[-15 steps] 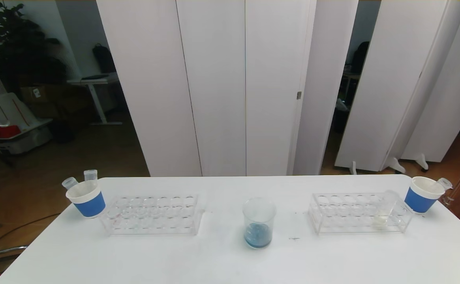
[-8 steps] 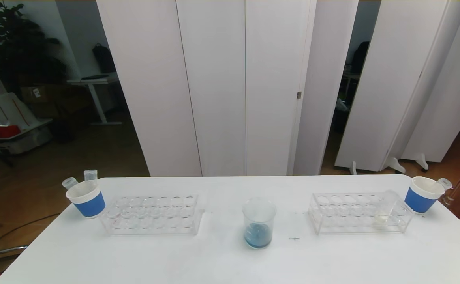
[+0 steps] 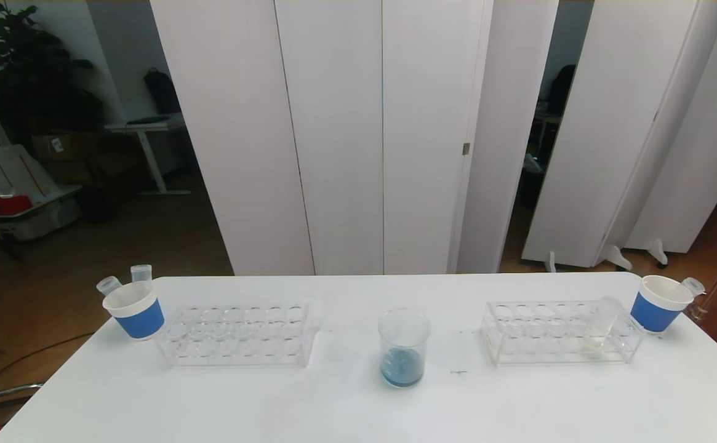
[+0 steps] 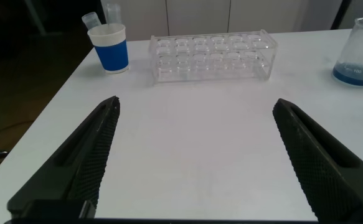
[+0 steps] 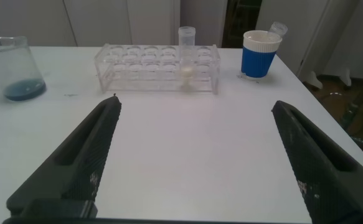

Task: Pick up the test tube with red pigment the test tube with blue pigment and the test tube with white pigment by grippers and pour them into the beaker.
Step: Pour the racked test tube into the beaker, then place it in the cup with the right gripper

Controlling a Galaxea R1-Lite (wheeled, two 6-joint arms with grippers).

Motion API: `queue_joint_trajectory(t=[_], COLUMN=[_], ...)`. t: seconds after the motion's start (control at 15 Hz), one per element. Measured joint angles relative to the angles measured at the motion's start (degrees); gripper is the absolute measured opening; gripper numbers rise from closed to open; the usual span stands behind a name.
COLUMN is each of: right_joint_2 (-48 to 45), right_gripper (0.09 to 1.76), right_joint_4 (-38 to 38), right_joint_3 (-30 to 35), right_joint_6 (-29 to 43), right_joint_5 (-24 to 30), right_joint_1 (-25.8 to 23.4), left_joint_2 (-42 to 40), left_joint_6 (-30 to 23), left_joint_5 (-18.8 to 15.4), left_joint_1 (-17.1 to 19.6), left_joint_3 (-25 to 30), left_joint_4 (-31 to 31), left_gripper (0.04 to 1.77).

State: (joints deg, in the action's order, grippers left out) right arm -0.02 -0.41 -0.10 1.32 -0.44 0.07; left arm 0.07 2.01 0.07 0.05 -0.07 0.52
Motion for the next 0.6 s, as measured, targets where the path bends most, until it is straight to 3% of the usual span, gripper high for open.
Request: queue_joint_trajectory(t=[0.6], right_joint_2=[0.0], right_gripper=[1.74], right_joint_4=[0.0], right_joint_3=[0.0], right_joint_6=[-0.2], right_joint_5=[0.0], right_joint_1=[0.0], left_joint_2=[0.0], left_joint_6=[0.0], left_joint_5=[0.0], left_joint_1=[0.0], left_joint_3=[0.0], left_joint_4=[0.0], left_gripper=[1.75])
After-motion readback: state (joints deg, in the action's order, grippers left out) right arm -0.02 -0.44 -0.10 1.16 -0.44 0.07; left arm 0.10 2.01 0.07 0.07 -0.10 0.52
